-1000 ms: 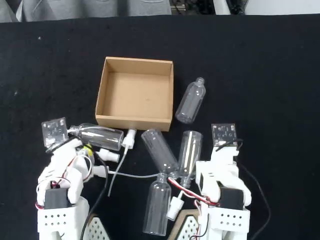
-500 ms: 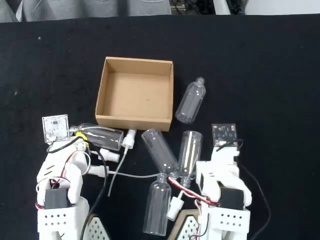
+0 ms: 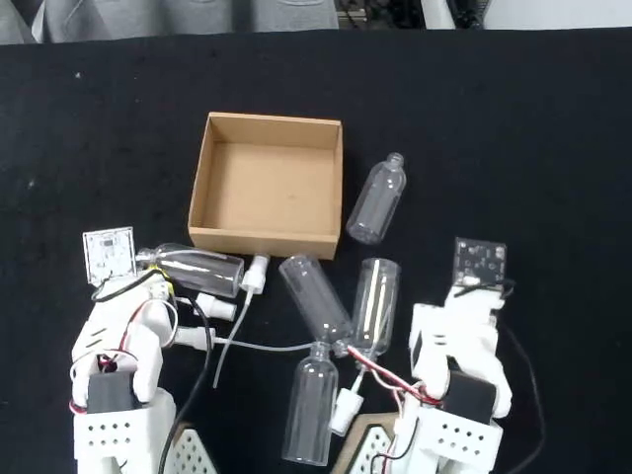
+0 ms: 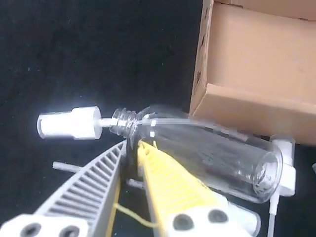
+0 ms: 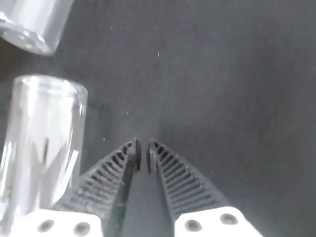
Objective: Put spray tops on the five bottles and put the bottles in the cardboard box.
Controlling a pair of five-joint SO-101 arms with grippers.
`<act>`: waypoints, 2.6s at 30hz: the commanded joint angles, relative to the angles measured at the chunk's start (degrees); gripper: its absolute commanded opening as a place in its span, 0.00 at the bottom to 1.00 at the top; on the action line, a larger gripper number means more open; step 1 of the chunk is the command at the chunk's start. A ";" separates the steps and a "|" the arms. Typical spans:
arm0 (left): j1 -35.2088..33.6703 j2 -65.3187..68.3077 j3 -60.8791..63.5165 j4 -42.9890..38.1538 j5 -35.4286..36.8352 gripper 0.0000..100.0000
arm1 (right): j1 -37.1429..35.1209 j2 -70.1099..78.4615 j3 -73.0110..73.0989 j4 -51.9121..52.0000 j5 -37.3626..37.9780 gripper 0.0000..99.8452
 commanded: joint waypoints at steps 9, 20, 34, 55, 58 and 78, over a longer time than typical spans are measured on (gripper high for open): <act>-0.92 -0.44 -1.71 0.44 -0.70 0.03 | 2.11 -5.41 -13.85 -5.01 10.11 0.01; -0.92 -0.44 -1.54 0.35 -0.70 0.03 | 2.02 3.30 -37.67 -5.10 9.58 0.01; -0.92 -0.44 -1.19 0.35 -0.70 0.03 | -10.29 33.71 -55.43 -3.87 0.26 0.19; -0.92 -0.44 -1.10 0.44 -0.70 0.03 | -18.81 72.22 -69.41 -3.87 -12.31 0.19; -0.92 -0.44 -0.66 0.35 -0.79 0.03 | -19.16 76.18 -72.04 -3.87 -13.63 0.19; -0.84 -0.53 -0.57 0.35 -4.04 0.03 | -19.08 106.07 -92.35 -3.87 -19.87 0.19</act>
